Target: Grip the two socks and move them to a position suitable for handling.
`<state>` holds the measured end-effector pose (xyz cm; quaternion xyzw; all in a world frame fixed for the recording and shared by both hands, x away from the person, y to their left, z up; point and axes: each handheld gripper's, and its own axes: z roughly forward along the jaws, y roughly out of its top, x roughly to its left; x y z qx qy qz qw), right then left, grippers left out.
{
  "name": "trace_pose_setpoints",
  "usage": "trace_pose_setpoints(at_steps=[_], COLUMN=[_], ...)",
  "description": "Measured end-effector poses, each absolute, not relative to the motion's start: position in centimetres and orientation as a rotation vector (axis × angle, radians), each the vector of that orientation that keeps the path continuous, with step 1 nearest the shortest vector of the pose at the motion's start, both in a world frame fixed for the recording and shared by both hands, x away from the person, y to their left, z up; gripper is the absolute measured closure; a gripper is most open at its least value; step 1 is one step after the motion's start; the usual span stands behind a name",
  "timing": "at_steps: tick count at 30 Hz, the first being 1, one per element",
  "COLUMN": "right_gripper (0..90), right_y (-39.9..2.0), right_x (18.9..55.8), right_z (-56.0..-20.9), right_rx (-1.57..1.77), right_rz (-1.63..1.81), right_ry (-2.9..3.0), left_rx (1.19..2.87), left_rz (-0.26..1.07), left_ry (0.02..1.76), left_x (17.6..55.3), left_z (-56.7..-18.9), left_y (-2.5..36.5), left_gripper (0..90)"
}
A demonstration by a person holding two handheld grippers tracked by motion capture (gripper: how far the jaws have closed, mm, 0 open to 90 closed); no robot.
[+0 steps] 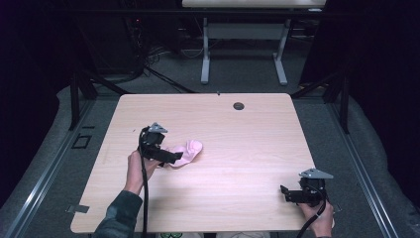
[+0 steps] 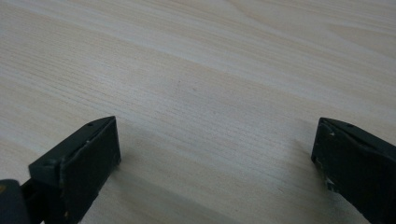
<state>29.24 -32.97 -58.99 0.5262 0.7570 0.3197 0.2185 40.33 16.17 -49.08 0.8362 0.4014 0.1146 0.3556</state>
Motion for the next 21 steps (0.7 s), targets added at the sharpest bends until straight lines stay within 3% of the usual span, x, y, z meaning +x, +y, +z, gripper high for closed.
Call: trace_pose_setpoints(at_steps=[5, 8, 21], right_gripper=[0.4, 0.4, 1.5], right_y=[-33.0, -33.0, -33.0], right_x=[29.2, 29.2, 29.2], right_z=[-59.0, -59.0, -59.0], right_rx=[1.457, 1.458, 1.452], right_rz=[0.883, 0.886, 0.881], right_ry=[2.093, 2.091, 2.092], left_rx=[2.207, 2.236, 2.286], left_rz=[0.255, 0.226, 0.161], left_ry=[1.067, 1.090, 1.225], left_x=[42.2, 43.0, 44.8], left_z=[-50.0, -51.0, -55.0], left_y=[14.6, 13.8, 12.1], left_gripper=[0.7, 6.1, 41.0])
